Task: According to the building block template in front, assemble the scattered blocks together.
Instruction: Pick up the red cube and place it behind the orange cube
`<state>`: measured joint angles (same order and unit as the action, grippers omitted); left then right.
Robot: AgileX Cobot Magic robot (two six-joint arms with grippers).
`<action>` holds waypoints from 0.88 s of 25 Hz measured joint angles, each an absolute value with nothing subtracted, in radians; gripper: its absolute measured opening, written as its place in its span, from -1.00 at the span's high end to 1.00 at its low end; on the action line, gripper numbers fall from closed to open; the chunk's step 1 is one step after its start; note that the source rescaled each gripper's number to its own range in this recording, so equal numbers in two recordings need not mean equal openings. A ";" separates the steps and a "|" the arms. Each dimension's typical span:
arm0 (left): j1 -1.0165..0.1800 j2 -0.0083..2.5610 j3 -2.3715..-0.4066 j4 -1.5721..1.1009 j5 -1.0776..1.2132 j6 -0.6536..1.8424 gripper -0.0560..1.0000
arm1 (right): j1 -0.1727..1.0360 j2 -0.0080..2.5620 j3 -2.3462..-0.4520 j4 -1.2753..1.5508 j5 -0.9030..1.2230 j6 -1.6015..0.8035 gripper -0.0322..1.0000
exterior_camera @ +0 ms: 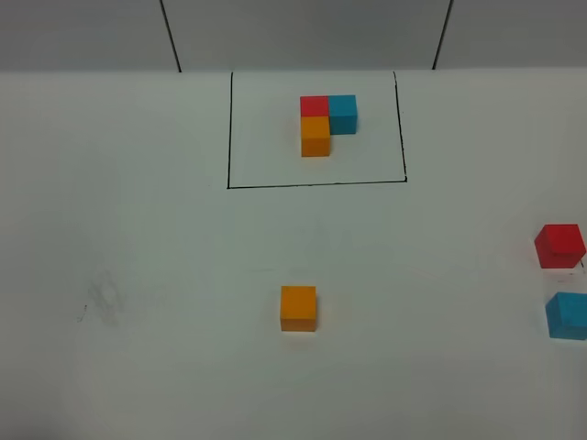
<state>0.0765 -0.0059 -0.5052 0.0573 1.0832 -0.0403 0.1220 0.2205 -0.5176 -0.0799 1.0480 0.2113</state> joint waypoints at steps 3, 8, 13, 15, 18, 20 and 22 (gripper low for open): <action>0.076 -0.006 -0.505 0.057 1.083 -0.040 -0.06 | 0.120 0.378 -0.557 -0.081 1.003 0.224 0.41; 0.076 -0.006 -0.505 0.057 1.083 -0.040 -0.06 | 0.119 0.639 -0.638 -0.108 0.919 0.218 -0.19; 0.076 -0.006 -0.505 0.057 1.083 -0.040 -0.06 | 0.119 0.863 -0.705 -0.110 0.860 0.218 -0.88; 0.076 -0.006 -0.505 0.057 1.083 -0.040 -0.06 | 0.119 0.950 -0.736 -0.115 0.823 0.216 -0.97; 0.076 -0.006 -0.505 0.057 1.083 -0.040 -0.06 | 0.119 1.054 -0.780 -0.134 0.771 0.216 -0.99; 0.076 -0.006 -0.505 0.057 1.083 -0.040 -0.06 | 0.119 1.122 -0.805 -0.149 0.746 0.216 -0.99; 0.076 -0.006 -0.505 0.057 1.083 -0.040 -0.06 | 0.119 1.187 -0.833 -0.160 0.714 0.216 -0.99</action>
<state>0.0765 -0.0059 -0.5052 0.0573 1.0832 -0.0403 0.1191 1.1875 -0.8331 -0.1603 0.7138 0.2160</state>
